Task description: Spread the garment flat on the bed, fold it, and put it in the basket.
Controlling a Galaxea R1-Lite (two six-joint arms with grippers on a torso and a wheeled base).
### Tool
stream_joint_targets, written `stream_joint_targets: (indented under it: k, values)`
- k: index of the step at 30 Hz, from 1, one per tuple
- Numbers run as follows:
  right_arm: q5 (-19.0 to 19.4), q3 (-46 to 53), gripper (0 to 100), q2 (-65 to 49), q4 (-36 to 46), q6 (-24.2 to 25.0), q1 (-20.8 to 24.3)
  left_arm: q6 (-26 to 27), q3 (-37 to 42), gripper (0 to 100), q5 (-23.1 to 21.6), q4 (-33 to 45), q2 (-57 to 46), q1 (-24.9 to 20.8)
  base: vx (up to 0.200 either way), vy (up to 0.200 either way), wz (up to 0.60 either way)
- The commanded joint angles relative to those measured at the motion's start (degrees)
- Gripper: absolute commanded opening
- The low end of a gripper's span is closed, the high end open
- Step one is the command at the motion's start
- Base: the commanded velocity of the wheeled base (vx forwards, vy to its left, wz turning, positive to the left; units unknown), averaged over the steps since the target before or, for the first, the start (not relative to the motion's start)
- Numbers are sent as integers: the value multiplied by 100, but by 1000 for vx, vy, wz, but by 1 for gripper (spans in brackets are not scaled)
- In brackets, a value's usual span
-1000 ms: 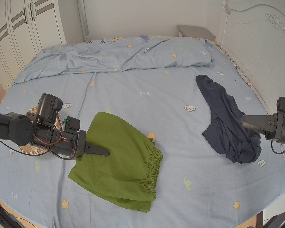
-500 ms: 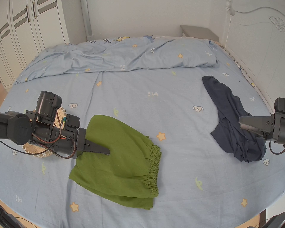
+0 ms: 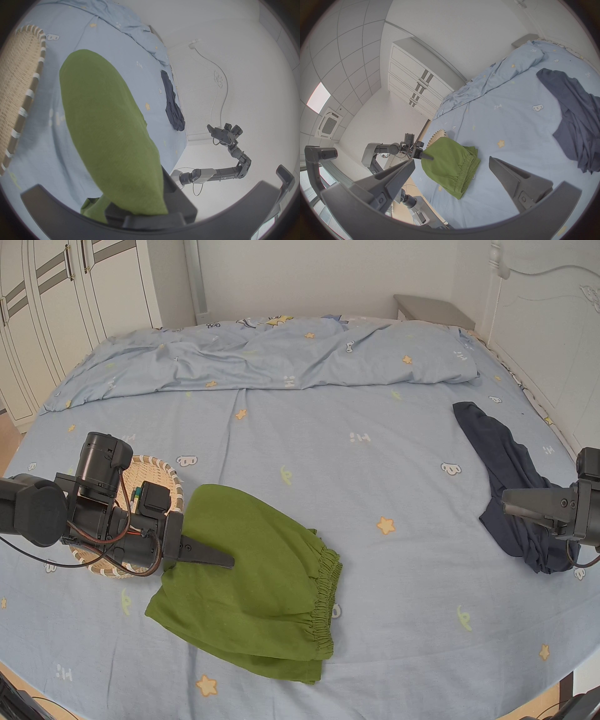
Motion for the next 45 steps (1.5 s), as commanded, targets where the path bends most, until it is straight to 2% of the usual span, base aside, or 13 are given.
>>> stream_joint_targets:
  k: [1,6,8,10,11,14,15,16,18,23,37,41,45]
  values:
    - [-2,15,100,-25,1,1,66,-12,-87,0,24,-16,-35,-16,0,0,0]
    - [-11,15,100,-34,10,1,101,-4,-527,0,59,90,-202,-33,0,0,0]
    - [-19,51,100,-34,-8,-8,101,14,-1230,0,59,467,-176,2,0,0,0]
    - [-28,59,100,-34,-16,-8,101,23,-1520,0,59,731,-167,2,0,0,0]
    - [-37,59,100,-25,-16,-8,101,155,-1845,0,68,1135,-158,2,0,0,0]
    - [-37,68,100,-25,-16,-8,101,348,-1977,0,68,1355,-140,19,0,0,0]
    - [-37,68,100,10,-16,-16,101,1051,-2127,0,68,1900,-114,28,0,0,0]
    - [-37,68,100,19,-16,-16,101,1077,-2127,0,77,1918,-114,28,0,0,0]
    - [-37,77,100,28,-16,-16,93,1561,-2127,0,165,2093,-123,37,0,0,0]
    - [-46,86,100,28,-16,-16,110,1710,-2144,0,490,1979,-211,195,0,0,0]
    - [-46,86,100,10,-25,-16,137,1605,-2091,0,420,1417,-958,1259,0,0,0]
    - [-46,86,100,-16,-25,-16,137,1508,-2012,0,411,916,-975,1707,0,0,0]
    - [-46,86,100,-25,-25,-16,137,1121,-1924,0,393,362,-870,1812,0,0,0]
